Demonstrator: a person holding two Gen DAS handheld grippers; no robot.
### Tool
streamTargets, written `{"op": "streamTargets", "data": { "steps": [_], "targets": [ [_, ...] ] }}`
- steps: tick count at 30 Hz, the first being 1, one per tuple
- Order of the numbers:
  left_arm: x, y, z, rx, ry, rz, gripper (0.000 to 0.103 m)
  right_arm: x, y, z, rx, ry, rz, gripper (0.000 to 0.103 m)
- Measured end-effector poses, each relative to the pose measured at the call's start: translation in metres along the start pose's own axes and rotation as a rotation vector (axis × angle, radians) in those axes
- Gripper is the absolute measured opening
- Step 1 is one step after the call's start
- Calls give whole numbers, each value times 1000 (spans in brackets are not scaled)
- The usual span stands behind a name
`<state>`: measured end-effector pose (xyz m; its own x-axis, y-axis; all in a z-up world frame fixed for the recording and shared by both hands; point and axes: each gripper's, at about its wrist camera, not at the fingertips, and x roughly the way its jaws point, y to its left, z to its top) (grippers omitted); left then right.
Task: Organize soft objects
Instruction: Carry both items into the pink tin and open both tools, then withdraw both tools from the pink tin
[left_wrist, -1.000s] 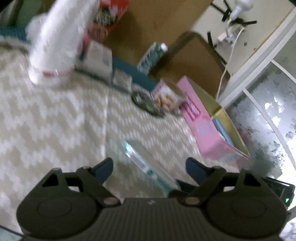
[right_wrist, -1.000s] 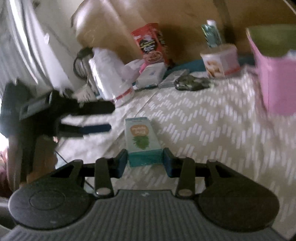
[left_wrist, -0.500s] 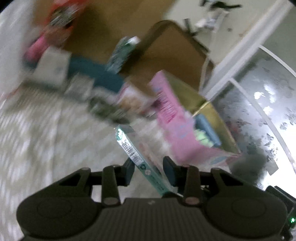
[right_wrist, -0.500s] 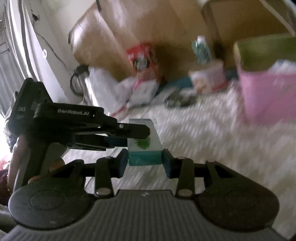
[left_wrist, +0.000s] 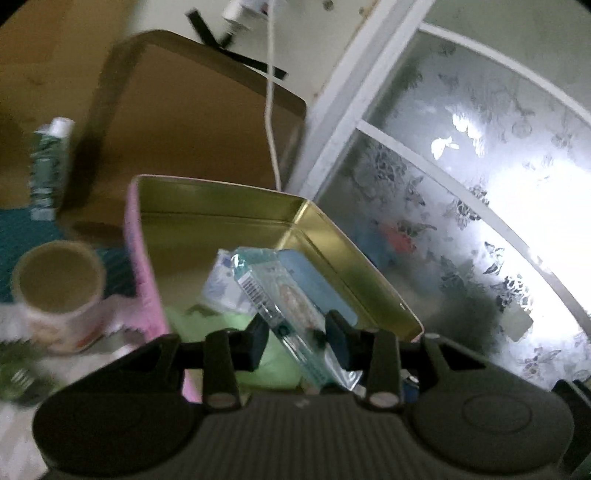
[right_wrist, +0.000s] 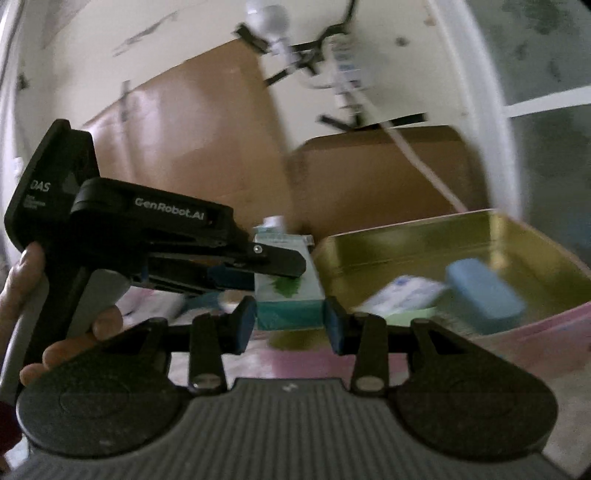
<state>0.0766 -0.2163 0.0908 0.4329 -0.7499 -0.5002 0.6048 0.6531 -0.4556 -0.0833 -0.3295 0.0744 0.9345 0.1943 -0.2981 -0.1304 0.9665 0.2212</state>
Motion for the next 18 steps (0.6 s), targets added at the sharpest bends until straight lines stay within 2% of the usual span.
{"op": "streamTargets", "data": {
  "steps": [3,5,8,9,11,13,18],
  "targets": [
    [27,4,6,7,12,25,37,13,-15,2,9,12,-50,43],
    [44,9,9,8,21,74,49,29,-20,5,-3,34,-87,43],
    [49,16,8,4,24,157,50,65,-17,4,-76,96,-203,46],
    [43,18,6,-6,18,149,50,73,-18,3,-97,121,-233,46],
    [25,19,0,2,-7,129,57,75,-20,2,-75,115,-223,45],
    [2,18,-9,26,-47,146,60,65,-18,2,-43,79,-209,45],
    [-47,20,-37,35,-87,122,64,34,-2,-1,-26,-23,-239,45]
  ]
}}
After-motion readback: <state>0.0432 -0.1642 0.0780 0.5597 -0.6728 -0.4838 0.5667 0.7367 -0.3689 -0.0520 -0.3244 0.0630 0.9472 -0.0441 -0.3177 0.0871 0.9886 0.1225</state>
